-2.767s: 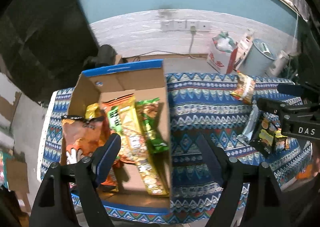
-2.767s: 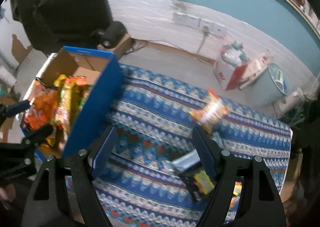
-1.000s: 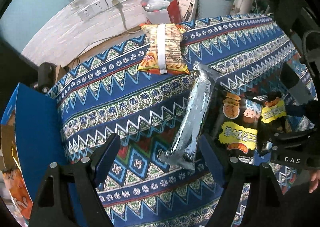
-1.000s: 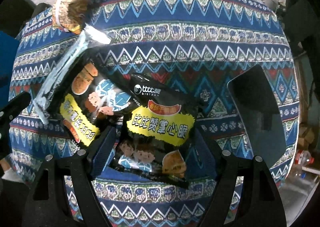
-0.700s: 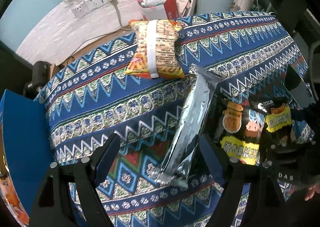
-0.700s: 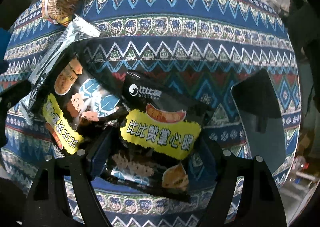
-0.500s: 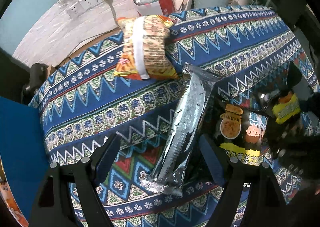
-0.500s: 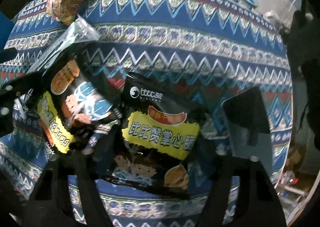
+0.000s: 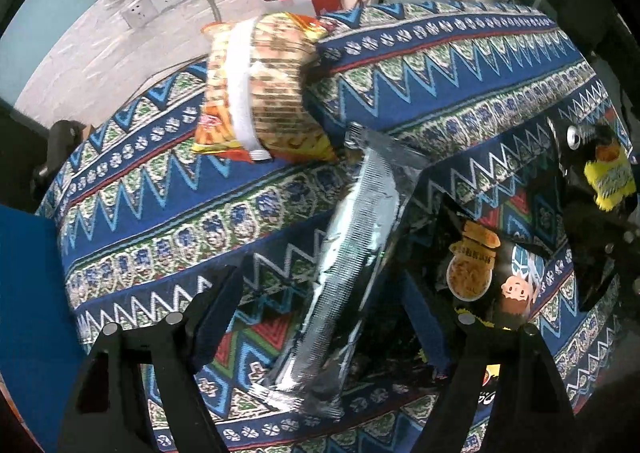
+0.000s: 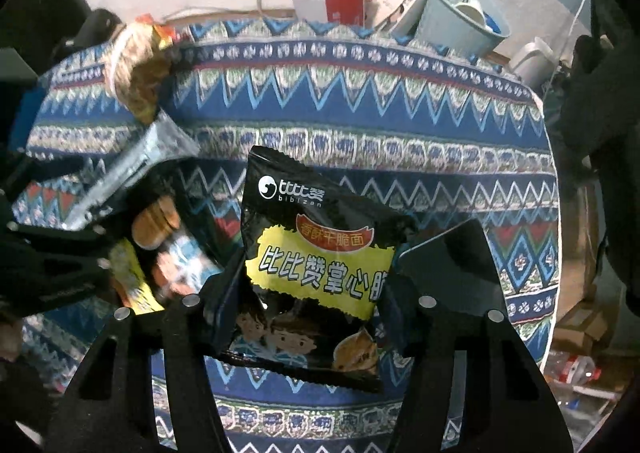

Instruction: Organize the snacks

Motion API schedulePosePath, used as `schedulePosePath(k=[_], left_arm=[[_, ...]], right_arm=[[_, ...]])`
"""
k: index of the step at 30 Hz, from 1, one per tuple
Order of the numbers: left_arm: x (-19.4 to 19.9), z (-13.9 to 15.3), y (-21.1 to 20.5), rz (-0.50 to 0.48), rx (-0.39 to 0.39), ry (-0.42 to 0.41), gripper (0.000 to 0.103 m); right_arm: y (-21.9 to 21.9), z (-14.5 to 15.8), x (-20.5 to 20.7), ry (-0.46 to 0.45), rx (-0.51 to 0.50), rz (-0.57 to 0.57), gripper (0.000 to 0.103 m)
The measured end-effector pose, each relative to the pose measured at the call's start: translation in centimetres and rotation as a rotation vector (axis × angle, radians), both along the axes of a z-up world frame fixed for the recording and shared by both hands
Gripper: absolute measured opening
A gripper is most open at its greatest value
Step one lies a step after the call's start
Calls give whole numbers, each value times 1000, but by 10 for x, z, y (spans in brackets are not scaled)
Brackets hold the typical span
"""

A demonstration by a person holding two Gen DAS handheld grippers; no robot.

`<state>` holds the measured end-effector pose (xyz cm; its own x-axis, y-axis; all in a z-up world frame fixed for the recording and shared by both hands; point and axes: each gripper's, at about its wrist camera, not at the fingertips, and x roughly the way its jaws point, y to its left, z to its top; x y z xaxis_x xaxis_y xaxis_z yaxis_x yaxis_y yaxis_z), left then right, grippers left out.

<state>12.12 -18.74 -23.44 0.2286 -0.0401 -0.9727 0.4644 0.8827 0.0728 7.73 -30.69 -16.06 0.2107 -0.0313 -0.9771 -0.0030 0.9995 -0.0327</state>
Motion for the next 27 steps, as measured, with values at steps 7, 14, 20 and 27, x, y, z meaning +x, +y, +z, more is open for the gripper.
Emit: schedulePosePath(k=[7,14,20,27], left_arm=[[-16,1,-4,-62,-10,3,31],[-40,13,8,-76,-2,-48,30],[-54,33,27,-63,-6,-78,30],[-66,57,54,-26,-14,-115,30]], right_arm=[[4,7,0,-21,19,-5,59],[13,16,11,-50,31,19,59],[29,30,11,-75,39,31,59],[46,41,15,-108,48,57,59]])
